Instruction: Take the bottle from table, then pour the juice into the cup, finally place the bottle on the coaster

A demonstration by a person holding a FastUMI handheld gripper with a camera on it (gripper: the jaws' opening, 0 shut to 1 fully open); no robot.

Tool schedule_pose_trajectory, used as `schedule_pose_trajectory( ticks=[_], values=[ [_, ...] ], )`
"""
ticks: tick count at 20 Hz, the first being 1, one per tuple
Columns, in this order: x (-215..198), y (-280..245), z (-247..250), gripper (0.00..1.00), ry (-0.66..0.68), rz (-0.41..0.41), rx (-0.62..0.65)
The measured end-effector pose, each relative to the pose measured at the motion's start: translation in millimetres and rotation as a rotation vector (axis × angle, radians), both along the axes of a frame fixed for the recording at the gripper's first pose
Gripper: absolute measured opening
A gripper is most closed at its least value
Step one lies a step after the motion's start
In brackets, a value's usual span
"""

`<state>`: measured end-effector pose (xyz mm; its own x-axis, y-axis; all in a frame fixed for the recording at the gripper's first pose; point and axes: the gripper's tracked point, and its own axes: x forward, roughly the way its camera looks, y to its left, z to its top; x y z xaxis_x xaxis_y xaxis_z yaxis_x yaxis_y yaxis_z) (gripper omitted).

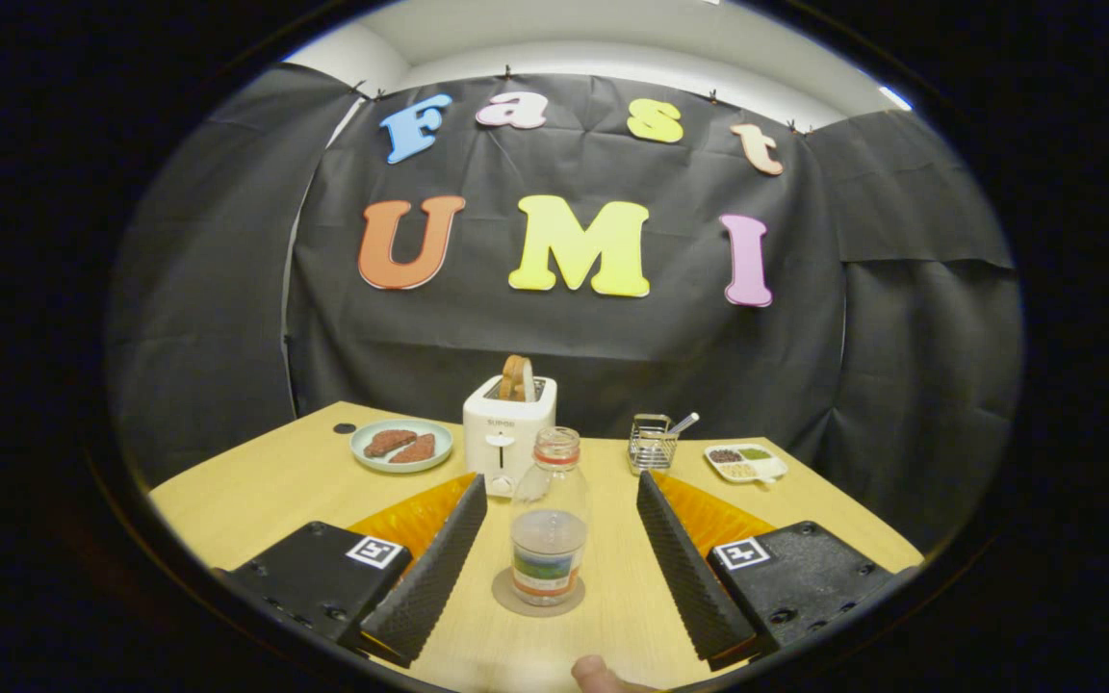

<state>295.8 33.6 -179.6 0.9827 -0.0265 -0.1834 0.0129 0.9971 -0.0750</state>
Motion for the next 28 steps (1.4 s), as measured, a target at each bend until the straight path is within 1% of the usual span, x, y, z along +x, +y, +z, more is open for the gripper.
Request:
schedule_pose_trajectory(
  ticks=[5, 10, 13, 17, 22, 28],
  values=[
    [-44, -6, 14, 1.00, 0.014, -0.014, 0.000],
    [-95, -7, 39, 1.00, -0.023, -0.028, -0.003],
    [-125, -8, 48, 1.00, -0.019, -0.031, -0.004],
    [-166, -10, 73, 1.00, -0.041, -0.035, 0.021],
    [-211, -19, 110, 1.00, -0.103, -0.036, 0.058],
    [-253, -34, 149, 1.00, -0.144, -0.046, 0.092]
  ],
)
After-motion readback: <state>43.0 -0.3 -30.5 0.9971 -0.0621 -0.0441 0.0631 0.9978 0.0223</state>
